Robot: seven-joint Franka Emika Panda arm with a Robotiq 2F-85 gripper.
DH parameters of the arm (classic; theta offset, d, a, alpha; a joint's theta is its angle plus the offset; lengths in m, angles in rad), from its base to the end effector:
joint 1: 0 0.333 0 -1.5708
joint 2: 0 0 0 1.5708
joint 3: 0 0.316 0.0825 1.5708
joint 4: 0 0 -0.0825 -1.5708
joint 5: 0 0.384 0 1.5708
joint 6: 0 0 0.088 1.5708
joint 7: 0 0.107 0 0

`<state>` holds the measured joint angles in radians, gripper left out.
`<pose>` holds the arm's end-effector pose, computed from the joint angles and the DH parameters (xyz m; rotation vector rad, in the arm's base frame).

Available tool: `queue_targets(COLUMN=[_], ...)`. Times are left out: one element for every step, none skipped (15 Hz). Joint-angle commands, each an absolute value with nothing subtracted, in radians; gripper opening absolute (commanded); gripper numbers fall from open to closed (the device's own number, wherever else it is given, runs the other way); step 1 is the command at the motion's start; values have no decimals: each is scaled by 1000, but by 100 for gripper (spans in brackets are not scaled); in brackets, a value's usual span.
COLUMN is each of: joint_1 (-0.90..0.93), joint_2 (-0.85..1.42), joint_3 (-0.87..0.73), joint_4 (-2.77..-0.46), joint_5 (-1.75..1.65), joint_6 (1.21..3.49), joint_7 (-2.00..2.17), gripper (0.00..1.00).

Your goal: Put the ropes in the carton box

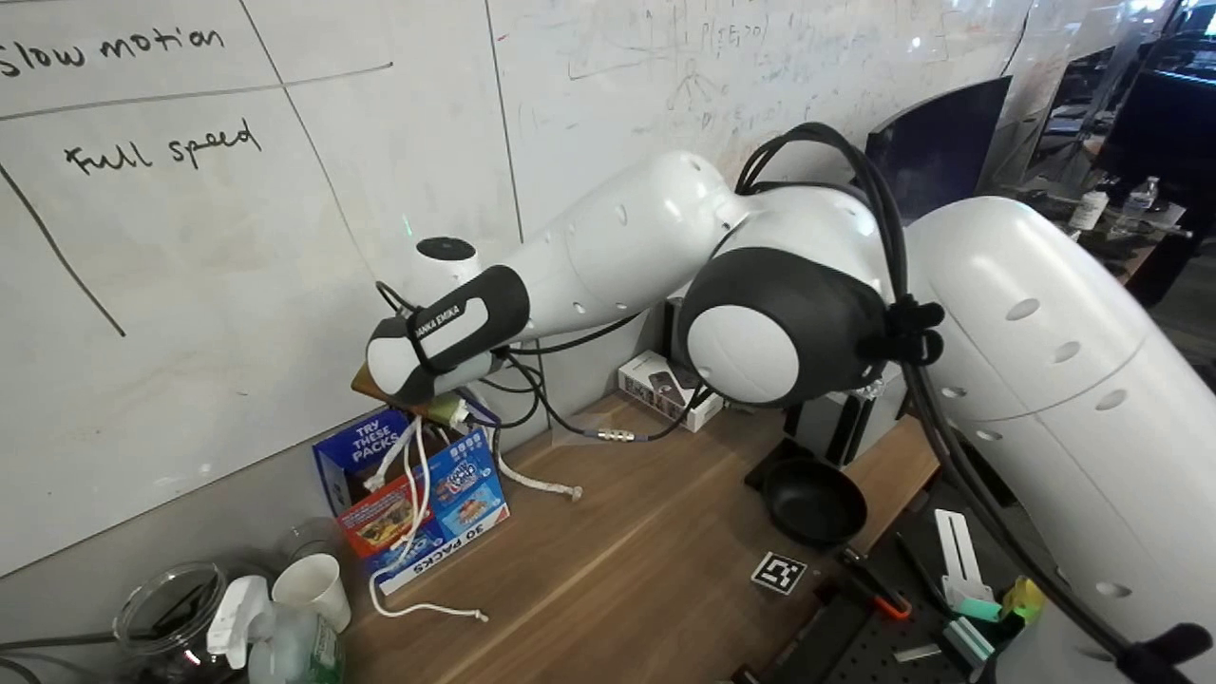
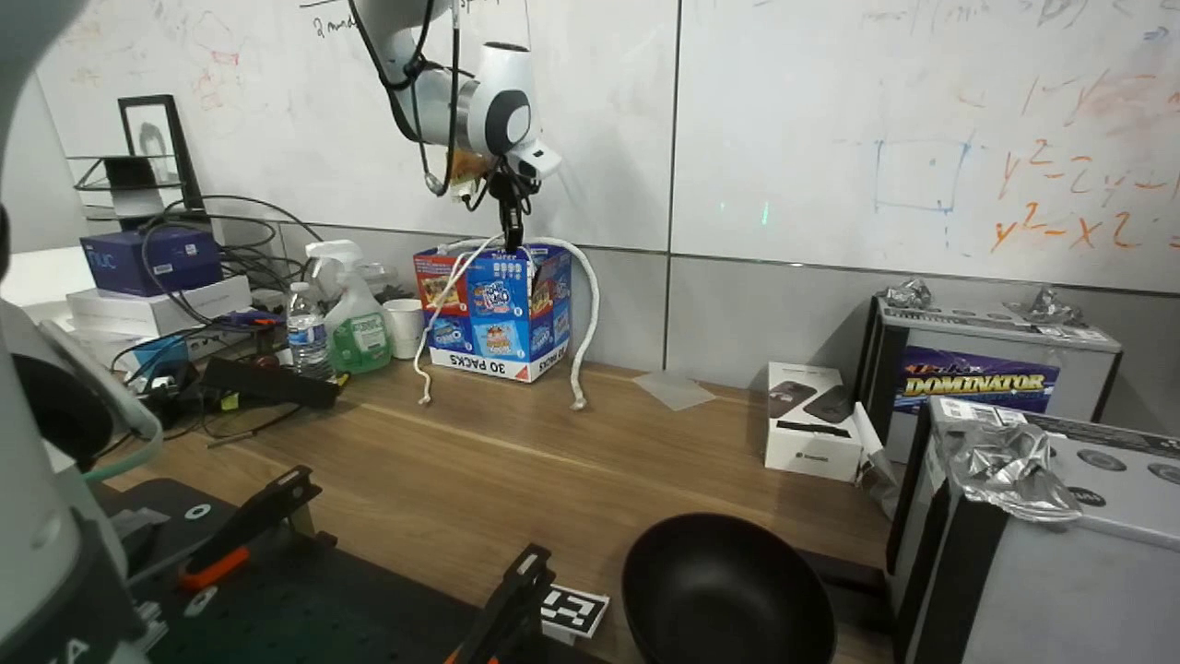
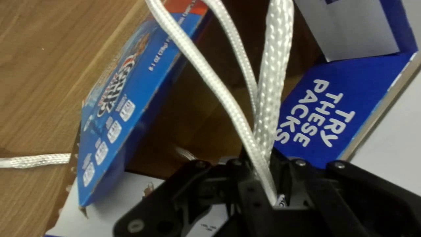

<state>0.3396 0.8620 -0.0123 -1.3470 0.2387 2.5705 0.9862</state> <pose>0.7306 0.2466 0.2443 -2.5498 1.1241 -0.2684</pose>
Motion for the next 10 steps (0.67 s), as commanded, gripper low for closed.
queue_targets(joint_1=[337, 335, 334, 335, 338, 339, 341, 343, 348, 355], joint_2=[934, 941, 955, 960, 970, 973, 977, 980, 978, 978], joint_3=[-16, -14, -14, -15, -21, -22, -25, -28, -38, -49], joint_4=[-1231, -1216, -1199, -1188, -1173, -1166, -1155, -1147, -1144, -1137], joint_5=[208, 206, 202, 196, 184, 177, 168, 161, 149, 133], joint_6=[2482, 2463, 2450, 2436, 2421, 2405, 2390, 2380, 2374, 2368], joint_7=[1046, 1050, 1055, 1061, 1069, 1077, 1086, 1100, 1117, 1141], gripper=[2, 2, 2, 2, 2, 34, 35, 42, 49, 56])
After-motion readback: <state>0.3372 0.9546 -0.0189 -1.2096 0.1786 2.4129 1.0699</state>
